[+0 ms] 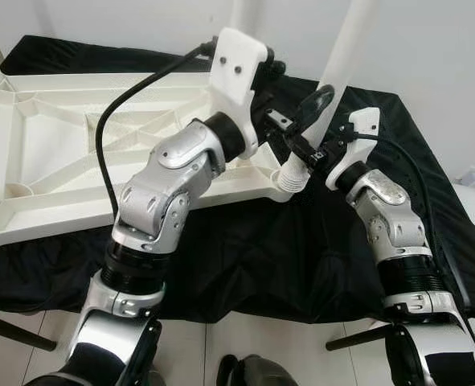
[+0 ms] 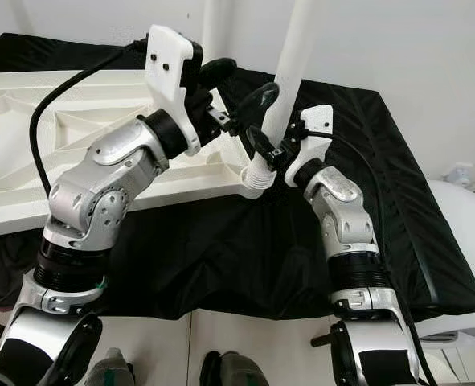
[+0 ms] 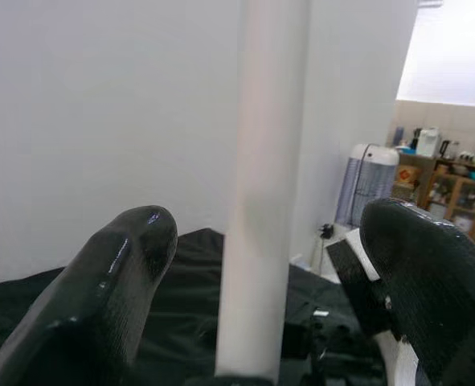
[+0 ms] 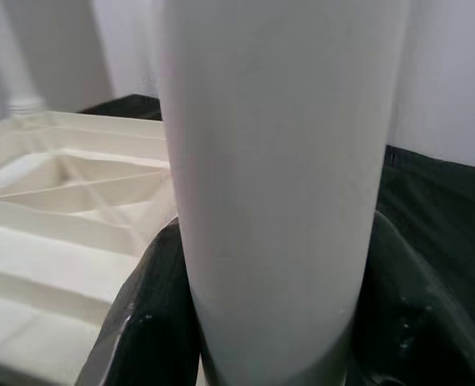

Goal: Building children table

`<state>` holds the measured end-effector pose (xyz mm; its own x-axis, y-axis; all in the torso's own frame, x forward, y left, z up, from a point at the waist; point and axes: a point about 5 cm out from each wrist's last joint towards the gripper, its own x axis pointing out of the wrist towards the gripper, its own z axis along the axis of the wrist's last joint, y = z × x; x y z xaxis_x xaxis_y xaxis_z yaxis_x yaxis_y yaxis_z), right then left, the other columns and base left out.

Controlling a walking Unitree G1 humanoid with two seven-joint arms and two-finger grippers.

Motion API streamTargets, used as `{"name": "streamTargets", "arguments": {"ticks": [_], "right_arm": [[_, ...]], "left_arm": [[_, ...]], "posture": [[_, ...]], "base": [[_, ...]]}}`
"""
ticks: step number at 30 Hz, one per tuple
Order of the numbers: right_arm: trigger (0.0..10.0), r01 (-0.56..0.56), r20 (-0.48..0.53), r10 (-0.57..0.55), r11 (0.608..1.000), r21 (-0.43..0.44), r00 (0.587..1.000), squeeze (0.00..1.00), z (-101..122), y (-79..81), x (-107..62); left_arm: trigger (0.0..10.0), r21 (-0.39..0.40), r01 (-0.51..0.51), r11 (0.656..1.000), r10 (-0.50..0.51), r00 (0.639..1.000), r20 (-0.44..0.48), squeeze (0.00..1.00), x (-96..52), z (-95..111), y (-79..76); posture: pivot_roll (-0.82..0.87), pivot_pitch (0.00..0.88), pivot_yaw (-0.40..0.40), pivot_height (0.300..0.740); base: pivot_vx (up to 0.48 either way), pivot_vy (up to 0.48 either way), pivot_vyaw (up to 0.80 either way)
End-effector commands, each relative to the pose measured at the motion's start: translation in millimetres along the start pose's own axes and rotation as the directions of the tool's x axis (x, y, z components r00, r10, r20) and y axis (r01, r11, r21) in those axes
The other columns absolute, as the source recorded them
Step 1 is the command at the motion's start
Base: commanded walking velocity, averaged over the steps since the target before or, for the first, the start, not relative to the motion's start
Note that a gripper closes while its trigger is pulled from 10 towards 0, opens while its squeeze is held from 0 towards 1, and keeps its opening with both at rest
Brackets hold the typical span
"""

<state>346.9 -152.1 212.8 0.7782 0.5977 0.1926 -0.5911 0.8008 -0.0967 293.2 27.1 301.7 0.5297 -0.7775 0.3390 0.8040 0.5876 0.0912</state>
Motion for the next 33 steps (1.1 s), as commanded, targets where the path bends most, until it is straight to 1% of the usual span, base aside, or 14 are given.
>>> {"name": "streamTargets", "arguments": {"ticks": [1,2,4,6,10,13,14,27,28,29,30,31,32,33], "right_arm": [[10.0,-0.036,-0.007,0.036,0.999,0.003,0.999,0.0,0.7,-0.3,-5.2],[10.0,-0.036,-0.007,0.036,0.999,0.003,0.999,0.0,0.7,-0.3,-5.2],[10.0,-0.079,-0.008,0.079,0.997,0.0,0.997,0.0,1.7,2.9,-6.1],[10.0,-0.161,-0.017,0.161,0.987,-0.003,0.987,0.0,3.1,9.4,-6.8],[10.0,-0.212,-0.037,0.211,0.977,-0.012,0.977,0.0,2.5,13.6,-6.9],[10.0,-0.221,-0.042,0.22,0.975,-0.016,0.975,0.0,2.2,14.3,-7.1],[10.0,-0.258,-0.062,0.256,0.966,-0.021,0.965,0.0,1.1,16.9,-7.8],[10.0,-0.318,-0.106,0.313,0.947,-0.037,0.944,0.0,-1.5,20.1,-11.5],[10.0,-0.323,-0.114,0.316,0.946,-0.042,0.942,0.0,-2.0,19.7,-12.4],[10.0,-0.327,-0.12,0.319,0.944,-0.048,0.94,0.0,-2.3,19.4,-13.1],[10.0,-0.327,-0.12,0.319,0.944,-0.048,0.94,0.0,-2.3,19.4,-13.1],[10.0,-0.33,-0.125,0.322,0.942,-0.055,0.939,0.0,-2.4,19.2,-13.6],[10.0,-0.332,-0.128,0.323,0.941,-0.06,0.938,0.0,-2.4,18.8,-14.0],[10.0,-0.332,-0.128,0.323,0.941,-0.06,0.938,0.0,-2.4,18.8,-14.0]], "left_arm": [[10.0,-0.001,0.161,0.987,-0.161,0.987,-0.003,0.0,4.9,2.1,-10.4],[10.0,-0.001,0.161,0.987,-0.161,0.987,-0.003,0.0,4.9,2.1,-10.4],[10.0,0.001,0.167,0.986,-0.167,0.986,-0.015,0.0,7.2,1.7,-10.0],[10.0,0.006,0.176,0.984,-0.175,0.984,-0.039,0.0,12.1,2.4,-9.6],[10.0,0.001,0.185,0.983,-0.184,0.981,-0.059,0.0,16.3,3.3,-11.1],[10.0,0.002,0.186,0.983,-0.186,0.981,-0.063,0.0,17.1,3.2,-11.4],[10.0,-0.004,0.192,0.981,-0.191,0.979,-0.073,0.0,19.0,2.2,-12.7],[10.0,-0.017,0.218,0.976,-0.218,0.971,-0.101,0.0,20.9,0.0,-15.3],[5.2,-0.019,0.228,0.973,-0.229,0.966,-0.117,0.0,21.1,-0.5,-15.8],[7.3,-0.02,0.238,0.971,-0.239,0.961,-0.137,0.0,21.2,-1.5,-16.4],[7.3,-0.02,0.238,0.971,-0.239,0.961,-0.137,0.0,21.2,-1.5,-16.4],[4.4,-0.018,0.245,0.969,-0.245,0.958,-0.151,0.0,21.2,-2.2,-16.8],[0.3,-0.027,0.247,0.969,-0.248,0.956,-0.157,0.0,21.0,-3.0,-16.8],[0.3,-0.027,0.247,0.969,-0.248,0.956,-0.157,0.0,21.0,-3.0,-16.8]], "posture": [[0.1,0.056,-0.137,0.74],[0.1,0.056,-0.137,0.74],[0.1,0.055,-0.136,0.74],[0.1,0.055,-0.133,0.74],[0.1,0.054,-0.131,0.74],[0.1,0.054,-0.131,0.74],[0.1,0.049,-0.127,0.74],[0.1,0.04,-0.124,0.74],[0.1,0.039,-0.123,0.74],[0.1,0.038,-0.122,0.74],[0.1,0.038,-0.122,0.74],[0.1,0.037,-0.122,0.74],[0.1,0.037,-0.119,0.74],[0.1,0.037,-0.119,0.74]], "base": [[0.0,0.0,0.0],[0.0,0.0,0.0],[0.0,0.0,0.0],[0.0,0.0,0.0],[0.0,0.0,0.0],[0.0,0.0,0.0],[0.0,0.0,0.0],[0.0,0.0,0.0],[0.0,0.0,0.0],[0.0,0.0,0.0],[0.0,0.0,0.0],[0.0,0.0,0.0],[0.0,0.0,0.0],[0.0,0.0,0.0]]}}
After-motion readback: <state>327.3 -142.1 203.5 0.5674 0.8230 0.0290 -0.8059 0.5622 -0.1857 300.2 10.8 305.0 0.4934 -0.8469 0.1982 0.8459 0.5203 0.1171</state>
